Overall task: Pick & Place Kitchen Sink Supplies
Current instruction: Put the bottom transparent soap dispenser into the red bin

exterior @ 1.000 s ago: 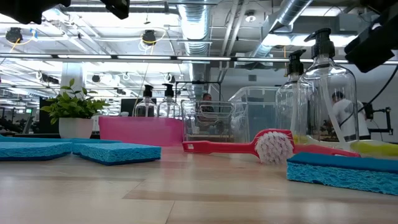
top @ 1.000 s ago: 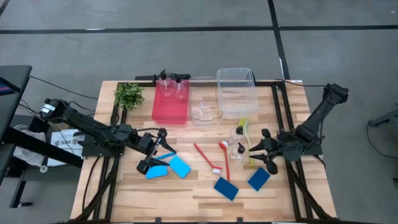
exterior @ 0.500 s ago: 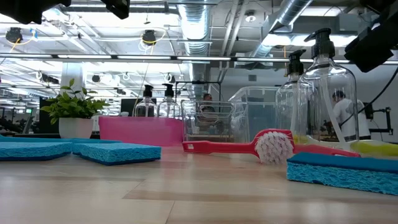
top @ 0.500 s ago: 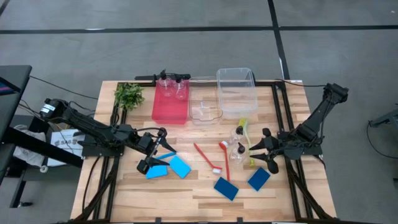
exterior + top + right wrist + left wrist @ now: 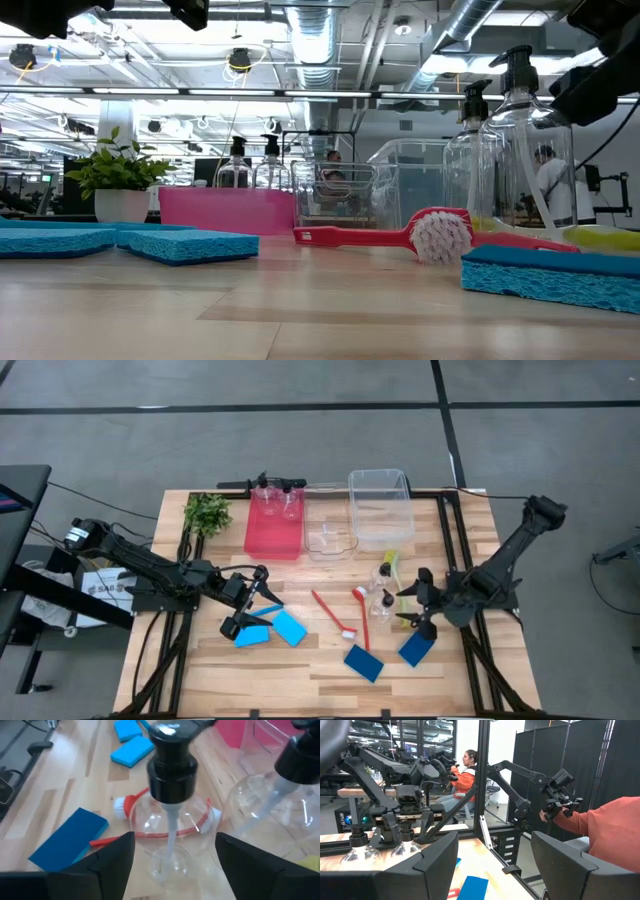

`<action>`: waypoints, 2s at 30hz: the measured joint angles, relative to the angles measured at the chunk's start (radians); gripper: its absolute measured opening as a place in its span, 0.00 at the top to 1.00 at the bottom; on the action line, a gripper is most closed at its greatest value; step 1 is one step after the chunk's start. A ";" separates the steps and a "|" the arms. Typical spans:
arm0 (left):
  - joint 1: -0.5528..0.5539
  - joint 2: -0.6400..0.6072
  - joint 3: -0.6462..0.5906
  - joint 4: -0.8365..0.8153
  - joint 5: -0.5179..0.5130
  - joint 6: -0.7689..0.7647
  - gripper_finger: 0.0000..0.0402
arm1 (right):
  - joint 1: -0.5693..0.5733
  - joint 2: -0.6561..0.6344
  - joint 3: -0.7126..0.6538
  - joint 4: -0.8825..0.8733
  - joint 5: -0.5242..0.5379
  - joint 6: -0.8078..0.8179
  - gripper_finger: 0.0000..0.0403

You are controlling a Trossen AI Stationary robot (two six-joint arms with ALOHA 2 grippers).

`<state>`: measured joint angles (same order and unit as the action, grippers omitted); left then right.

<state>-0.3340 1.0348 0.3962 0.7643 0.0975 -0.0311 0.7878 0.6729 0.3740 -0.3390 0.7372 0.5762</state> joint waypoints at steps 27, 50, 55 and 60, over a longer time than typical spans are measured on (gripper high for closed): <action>0.000 0.000 0.000 0.000 0.000 0.000 0.37 | -0.070 0.003 0.000 0.116 0.040 -0.081 0.33; 0.000 0.000 0.001 0.000 0.000 0.000 0.37 | -0.084 0.171 0.000 0.268 0.075 -0.147 0.33; 0.000 0.000 0.001 0.000 0.000 0.000 0.37 | -0.098 0.164 0.000 0.269 0.076 -0.159 0.33; 0.000 0.000 0.001 0.000 0.000 0.000 0.37 | -0.104 0.164 0.000 0.271 0.076 -0.160 0.33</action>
<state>-0.3344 1.0351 0.3969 0.7643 0.0978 -0.0311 0.6838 0.8368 0.3744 -0.0685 0.8131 0.4164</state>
